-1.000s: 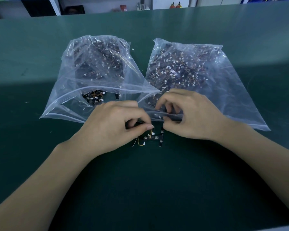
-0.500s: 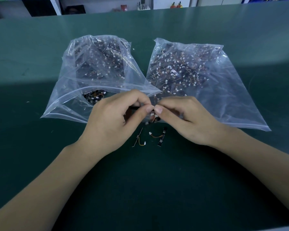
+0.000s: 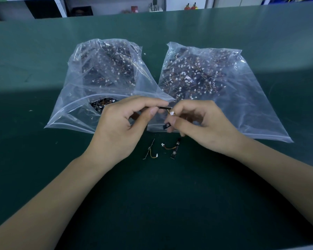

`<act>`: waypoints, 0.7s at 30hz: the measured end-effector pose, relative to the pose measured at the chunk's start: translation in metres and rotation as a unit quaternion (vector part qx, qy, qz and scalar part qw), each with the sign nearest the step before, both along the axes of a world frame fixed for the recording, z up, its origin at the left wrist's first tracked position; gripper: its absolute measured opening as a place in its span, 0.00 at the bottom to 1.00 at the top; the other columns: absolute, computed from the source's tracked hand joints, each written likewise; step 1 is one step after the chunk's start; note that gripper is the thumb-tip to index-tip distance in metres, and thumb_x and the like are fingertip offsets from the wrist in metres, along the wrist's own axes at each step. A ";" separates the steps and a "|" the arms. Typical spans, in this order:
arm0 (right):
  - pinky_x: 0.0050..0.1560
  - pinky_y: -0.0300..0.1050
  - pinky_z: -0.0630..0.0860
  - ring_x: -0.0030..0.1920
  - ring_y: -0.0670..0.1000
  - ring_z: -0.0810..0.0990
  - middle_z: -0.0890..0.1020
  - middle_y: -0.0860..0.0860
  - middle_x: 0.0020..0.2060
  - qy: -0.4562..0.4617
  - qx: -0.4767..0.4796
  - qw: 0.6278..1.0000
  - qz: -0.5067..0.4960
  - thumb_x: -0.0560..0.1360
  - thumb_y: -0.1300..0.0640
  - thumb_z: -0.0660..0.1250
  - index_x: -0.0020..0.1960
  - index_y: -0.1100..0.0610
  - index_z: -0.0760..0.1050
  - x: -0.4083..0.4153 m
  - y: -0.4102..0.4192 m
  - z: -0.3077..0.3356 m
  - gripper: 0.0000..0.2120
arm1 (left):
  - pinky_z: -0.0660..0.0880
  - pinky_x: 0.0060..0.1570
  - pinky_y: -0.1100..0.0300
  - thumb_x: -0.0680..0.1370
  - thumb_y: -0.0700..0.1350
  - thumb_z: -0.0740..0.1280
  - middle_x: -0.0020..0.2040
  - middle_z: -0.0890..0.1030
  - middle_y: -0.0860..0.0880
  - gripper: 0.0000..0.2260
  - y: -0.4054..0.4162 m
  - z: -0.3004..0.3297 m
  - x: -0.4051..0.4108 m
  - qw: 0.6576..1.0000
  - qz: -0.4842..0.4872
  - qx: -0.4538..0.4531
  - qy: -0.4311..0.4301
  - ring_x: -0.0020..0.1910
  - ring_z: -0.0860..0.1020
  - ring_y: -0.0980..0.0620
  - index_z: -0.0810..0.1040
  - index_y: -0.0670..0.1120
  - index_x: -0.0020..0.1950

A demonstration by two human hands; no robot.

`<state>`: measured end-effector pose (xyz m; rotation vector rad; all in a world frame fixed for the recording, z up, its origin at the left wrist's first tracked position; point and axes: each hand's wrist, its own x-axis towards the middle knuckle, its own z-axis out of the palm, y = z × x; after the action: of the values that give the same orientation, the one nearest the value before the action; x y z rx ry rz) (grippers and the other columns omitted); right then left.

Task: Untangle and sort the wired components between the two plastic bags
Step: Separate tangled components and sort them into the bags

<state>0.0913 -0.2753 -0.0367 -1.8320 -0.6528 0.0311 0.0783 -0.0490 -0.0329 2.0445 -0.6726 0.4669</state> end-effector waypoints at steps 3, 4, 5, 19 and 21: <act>0.36 0.42 0.74 0.30 0.50 0.78 0.84 0.63 0.36 0.038 0.054 0.998 -0.007 0.81 0.59 0.65 0.46 0.66 0.78 0.000 0.002 0.004 0.10 | 0.82 0.53 0.60 0.82 0.39 0.73 0.53 0.88 0.58 0.09 0.000 -0.002 -0.001 0.999 0.020 -0.022 -0.028 0.51 0.87 0.59 0.83 0.46 0.62; 0.35 0.37 0.71 0.29 0.48 0.78 0.82 0.68 0.35 0.040 0.064 0.997 -0.010 0.81 0.60 0.63 0.44 0.64 0.77 -0.001 0.003 0.006 0.10 | 0.82 0.50 0.59 0.82 0.41 0.73 0.51 0.88 0.58 0.07 0.000 -0.002 -0.002 0.998 0.028 -0.042 -0.026 0.48 0.87 0.57 0.83 0.46 0.59; 0.34 0.34 0.69 0.29 0.47 0.78 0.81 0.68 0.35 0.040 0.073 0.996 -0.017 0.81 0.62 0.61 0.42 0.61 0.75 -0.001 0.003 0.008 0.10 | 0.83 0.47 0.56 0.82 0.43 0.74 0.48 0.88 0.57 0.05 0.000 -0.002 -0.002 0.997 0.036 -0.060 -0.022 0.46 0.87 0.55 0.82 0.47 0.56; 0.46 0.64 0.74 0.45 0.65 0.81 0.85 0.57 0.48 -0.058 0.126 0.988 -0.072 0.78 0.67 0.73 0.41 0.53 0.60 -0.006 0.010 0.008 0.22 | 0.80 0.39 0.58 0.80 0.45 0.76 0.45 0.88 0.55 0.05 -0.007 -0.003 -0.003 0.990 0.028 -0.123 0.063 0.41 0.87 0.49 0.83 0.52 0.54; 0.45 0.66 0.74 0.44 0.64 0.83 0.85 0.56 0.47 -0.057 0.123 0.987 -0.087 0.78 0.72 0.72 0.40 0.53 0.59 -0.006 0.012 0.008 0.25 | 0.80 0.37 0.62 0.80 0.44 0.76 0.44 0.88 0.54 0.05 -0.009 -0.003 -0.004 0.988 0.022 -0.137 0.069 0.40 0.87 0.50 0.82 0.52 0.53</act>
<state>0.0853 -0.2637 -0.0288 -1.6524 -0.5475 -0.2624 0.0745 -0.0578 -0.0362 1.8147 -0.4536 0.4148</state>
